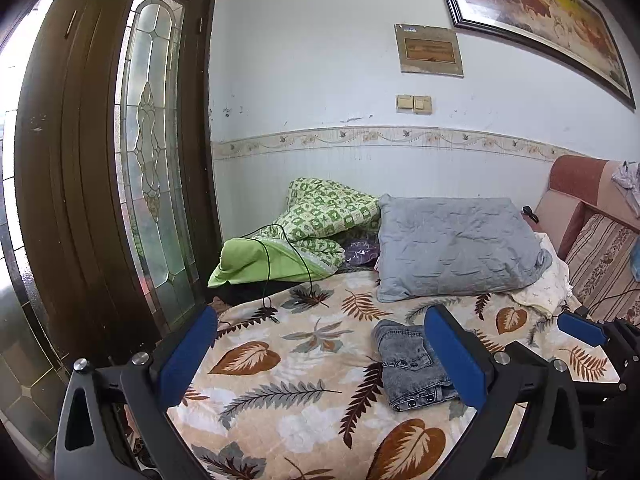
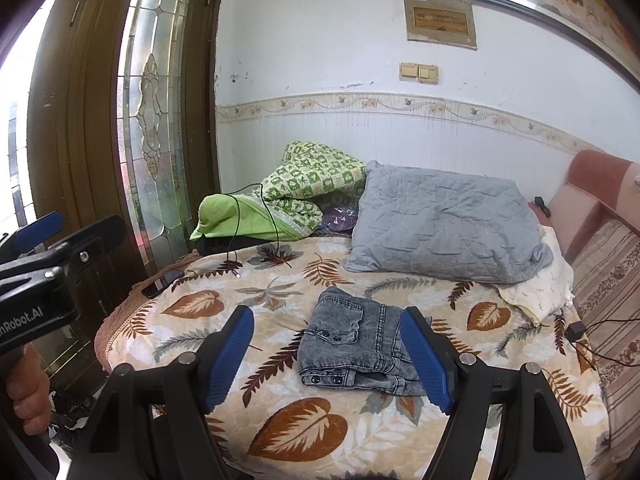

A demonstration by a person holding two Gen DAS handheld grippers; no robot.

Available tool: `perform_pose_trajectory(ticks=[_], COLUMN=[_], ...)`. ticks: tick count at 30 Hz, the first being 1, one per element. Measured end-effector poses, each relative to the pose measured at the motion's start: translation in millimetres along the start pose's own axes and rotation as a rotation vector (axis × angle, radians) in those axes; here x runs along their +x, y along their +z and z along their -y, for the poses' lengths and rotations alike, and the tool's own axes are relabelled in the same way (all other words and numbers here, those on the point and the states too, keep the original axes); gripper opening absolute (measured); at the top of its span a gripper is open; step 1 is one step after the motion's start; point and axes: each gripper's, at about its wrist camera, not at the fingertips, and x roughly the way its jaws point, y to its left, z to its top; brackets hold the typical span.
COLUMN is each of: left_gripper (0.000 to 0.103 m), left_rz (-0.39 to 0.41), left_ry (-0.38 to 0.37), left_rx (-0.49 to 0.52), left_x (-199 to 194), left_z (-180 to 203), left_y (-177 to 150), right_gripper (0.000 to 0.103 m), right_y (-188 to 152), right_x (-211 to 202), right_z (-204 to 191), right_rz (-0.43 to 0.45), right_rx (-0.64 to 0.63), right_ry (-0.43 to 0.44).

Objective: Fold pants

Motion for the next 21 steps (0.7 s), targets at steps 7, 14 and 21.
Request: perform_pose_trajectory(ticks=[7, 14, 21], left_gripper=[0.103, 0.103, 0.103], left_rz=[0.021, 0.032, 0.029], left_ry=[0.0, -0.013, -0.028], left_rx=[0.006, 0.011, 0.013], left_x=[-15, -20, -14], left_z=[2, 5, 8], left_y=[3, 6, 7], right_gripper=[0.079, 0.079, 0.079], right_y=[3, 3, 3], right_x=[-16, -24, -18], right_z=[2, 4, 8], right_rz=[0.035, 0.044, 0.038], right_rx=[0.011, 0.012, 0.017], right_ry=[0.0, 0.001, -0.004])
